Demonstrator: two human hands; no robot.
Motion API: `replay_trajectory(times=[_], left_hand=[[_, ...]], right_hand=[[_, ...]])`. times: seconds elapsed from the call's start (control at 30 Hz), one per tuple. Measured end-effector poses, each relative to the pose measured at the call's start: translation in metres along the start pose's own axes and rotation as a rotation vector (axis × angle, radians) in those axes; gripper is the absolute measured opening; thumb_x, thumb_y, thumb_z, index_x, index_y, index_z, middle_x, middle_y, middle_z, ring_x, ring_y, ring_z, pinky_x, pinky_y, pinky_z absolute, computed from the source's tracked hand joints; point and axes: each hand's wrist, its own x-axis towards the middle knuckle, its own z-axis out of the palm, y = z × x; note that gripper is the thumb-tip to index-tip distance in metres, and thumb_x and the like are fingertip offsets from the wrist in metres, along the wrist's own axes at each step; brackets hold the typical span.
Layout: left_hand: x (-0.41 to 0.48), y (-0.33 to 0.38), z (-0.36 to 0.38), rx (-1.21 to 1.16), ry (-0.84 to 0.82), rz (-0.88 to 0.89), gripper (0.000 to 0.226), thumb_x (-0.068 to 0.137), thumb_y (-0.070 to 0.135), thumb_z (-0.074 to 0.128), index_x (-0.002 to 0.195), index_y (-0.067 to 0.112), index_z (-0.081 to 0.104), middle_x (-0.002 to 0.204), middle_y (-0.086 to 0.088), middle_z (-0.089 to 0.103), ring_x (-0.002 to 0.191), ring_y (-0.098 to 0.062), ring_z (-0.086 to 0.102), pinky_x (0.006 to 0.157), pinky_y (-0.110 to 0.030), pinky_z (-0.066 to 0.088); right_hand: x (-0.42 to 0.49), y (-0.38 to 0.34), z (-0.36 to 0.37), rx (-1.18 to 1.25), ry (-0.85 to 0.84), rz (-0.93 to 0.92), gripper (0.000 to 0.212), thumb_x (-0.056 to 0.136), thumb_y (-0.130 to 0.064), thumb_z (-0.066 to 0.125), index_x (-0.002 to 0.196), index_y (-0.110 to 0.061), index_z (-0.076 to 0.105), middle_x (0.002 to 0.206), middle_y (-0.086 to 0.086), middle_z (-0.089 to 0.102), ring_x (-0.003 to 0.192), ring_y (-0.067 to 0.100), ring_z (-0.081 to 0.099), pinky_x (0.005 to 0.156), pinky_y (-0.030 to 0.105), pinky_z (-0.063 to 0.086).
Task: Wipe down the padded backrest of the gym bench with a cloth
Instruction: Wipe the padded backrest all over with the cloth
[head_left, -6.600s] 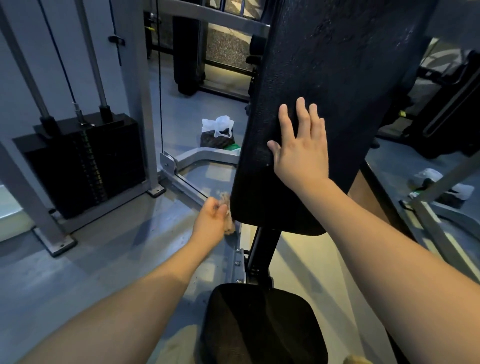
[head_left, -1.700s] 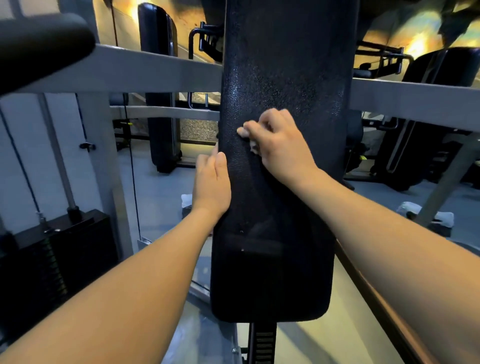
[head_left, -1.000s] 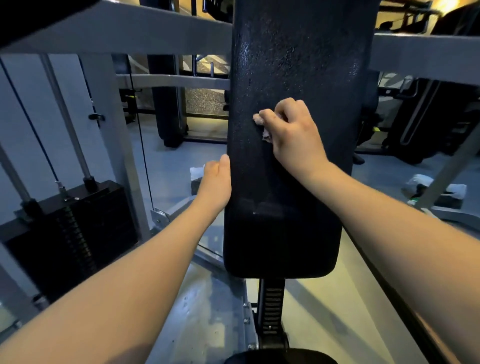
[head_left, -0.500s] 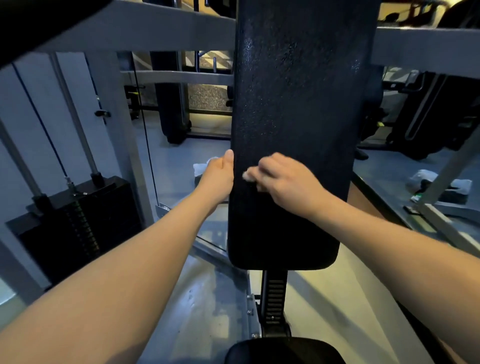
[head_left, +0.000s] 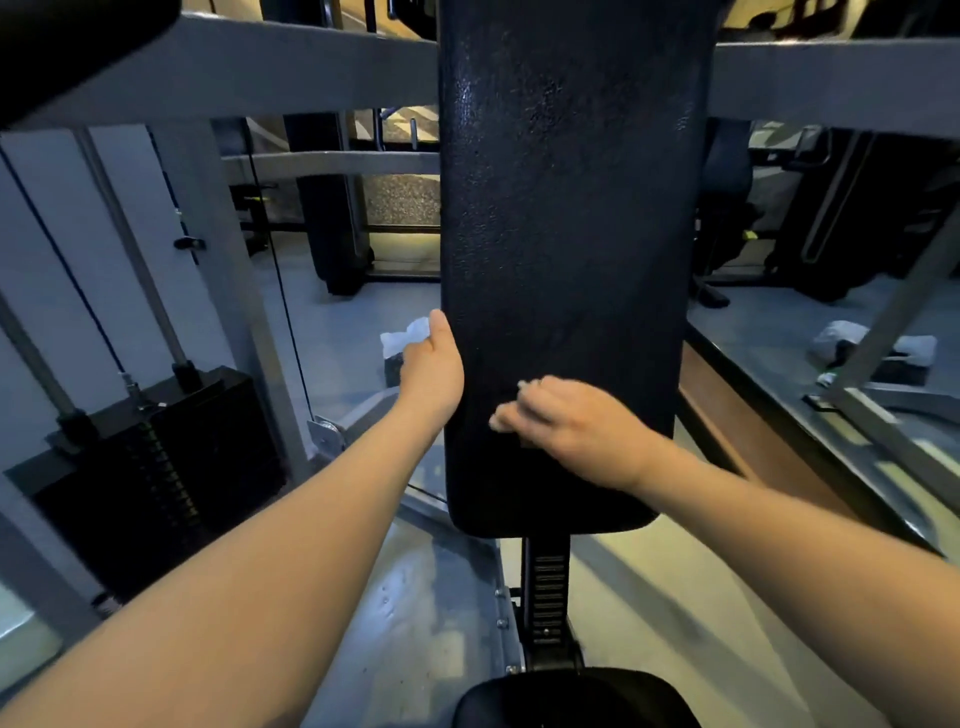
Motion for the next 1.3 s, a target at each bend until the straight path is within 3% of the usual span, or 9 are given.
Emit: replay_trajectory(times=[0.1,0.3,0.4,0.53,0.73,0.87,0.97,1.17,1.3], left_hand=[[-0.004,-0.001,0.008,-0.044,0.025,-0.053,0.079,0.101,0.063,0.009,0.15,0.007,0.036,0.152,-0.016,0.039,0.136,-0.032,0.042,0.111,-0.045,0.034],[-0.009,-0.008,0.018,-0.064,0.121,0.047,0.077,0.102,0.061,0.004,0.151,0.013,0.039,0.157,-0.014,0.033,0.145,-0.03,0.031,0.121,-0.049,0.02],[-0.013,-0.01,0.023,-0.057,0.177,0.1,0.078,0.104,0.058,0.005,0.142,0.006,0.048,0.15,-0.018,0.041,0.139,-0.032,0.037,0.119,-0.048,0.022],[-0.021,-0.008,0.025,-0.016,0.233,0.148,0.07,0.106,0.051,0.005,0.119,0.006,0.057,0.141,-0.022,0.047,0.13,-0.034,0.043,0.111,-0.043,0.028],[-0.024,-0.006,0.027,-0.032,0.26,0.121,0.056,0.105,0.054,0.007,0.073,0.022,0.04,0.125,-0.021,0.054,0.108,-0.032,0.05,0.104,-0.044,0.037],[-0.023,-0.007,0.026,-0.025,0.258,0.117,0.068,0.106,0.052,0.006,0.106,0.007,0.058,0.135,-0.022,0.05,0.118,-0.034,0.049,0.104,-0.041,0.035],[-0.02,-0.01,0.028,-0.032,0.263,0.127,0.067,0.106,0.053,0.006,0.109,0.01,0.057,0.133,-0.02,0.051,0.12,-0.035,0.049,0.099,-0.039,0.035],[-0.018,-0.013,0.027,-0.04,0.267,0.147,0.07,0.105,0.053,0.005,0.113,0.007,0.058,0.132,-0.02,0.052,0.119,-0.035,0.049,0.102,-0.04,0.035],[-0.02,-0.012,0.027,-0.038,0.261,0.147,0.066,0.106,0.052,0.006,0.105,0.009,0.056,0.128,-0.02,0.053,0.11,-0.032,0.05,0.096,-0.039,0.036]], right_hand=[[0.031,0.048,-0.037,-0.12,0.166,0.259,0.058,0.109,-0.047,0.02,0.123,-0.018,0.068,0.103,0.003,0.054,0.088,0.015,0.041,0.079,0.034,0.041],[0.028,0.015,-0.005,0.005,0.361,0.519,0.021,0.109,-0.022,0.05,0.106,-0.011,0.067,0.081,0.0,0.054,0.072,0.019,0.053,0.064,0.043,0.049],[-0.007,-0.012,0.02,0.035,0.272,0.282,0.006,0.102,-0.009,0.064,0.104,-0.014,0.066,0.072,0.002,0.055,0.068,0.021,0.052,0.066,0.042,0.046],[-0.013,0.026,0.004,-0.414,0.154,-0.157,0.015,0.102,-0.019,0.062,0.108,-0.007,0.069,0.081,0.007,0.055,0.069,0.026,0.051,0.058,0.041,0.039],[0.032,0.103,-0.054,-0.719,0.427,0.409,0.021,0.102,-0.028,0.052,0.089,-0.014,0.057,0.076,0.008,0.053,0.061,0.031,0.052,0.053,0.04,0.034],[0.024,0.083,-0.032,-0.69,0.403,0.517,0.026,0.101,-0.036,0.048,0.088,-0.016,0.059,0.07,0.004,0.055,0.054,0.03,0.052,0.056,0.038,0.028],[0.011,0.069,-0.015,-0.603,0.358,0.444,0.032,0.103,-0.04,0.045,0.092,-0.013,0.058,0.07,0.005,0.055,0.053,0.029,0.053,0.057,0.038,0.026],[-0.007,0.068,-0.008,-0.589,0.205,-0.097,0.016,0.104,-0.031,0.052,0.098,-0.016,0.055,0.068,0.003,0.051,0.051,0.025,0.051,0.052,0.036,0.031],[0.018,0.129,-0.057,-0.796,0.454,0.442,0.02,0.1,-0.034,0.058,0.094,-0.015,0.055,0.068,0.006,0.056,0.045,0.028,0.055,0.045,0.03,0.031]])
